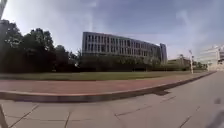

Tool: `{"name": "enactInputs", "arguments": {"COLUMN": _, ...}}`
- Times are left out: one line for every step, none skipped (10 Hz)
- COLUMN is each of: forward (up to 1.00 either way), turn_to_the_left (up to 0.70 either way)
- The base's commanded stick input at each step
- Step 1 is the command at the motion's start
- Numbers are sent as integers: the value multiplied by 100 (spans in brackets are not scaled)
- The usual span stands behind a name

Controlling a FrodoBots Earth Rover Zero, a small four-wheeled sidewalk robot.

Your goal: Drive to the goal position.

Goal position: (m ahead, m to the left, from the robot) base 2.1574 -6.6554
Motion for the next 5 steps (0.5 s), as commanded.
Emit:
{"name": "enactInputs", "arguments": {"forward": 70, "turn_to_the_left": -35}}
{"name": "enactInputs", "arguments": {"forward": 70, "turn_to_the_left": -35}}
{"name": "enactInputs", "arguments": {"forward": 70, "turn_to_the_left": -35}}
{"name": "enactInputs", "arguments": {"forward": 70, "turn_to_the_left": -35}}
{"name": "enactInputs", "arguments": {"forward": 70, "turn_to_the_left": -35}}
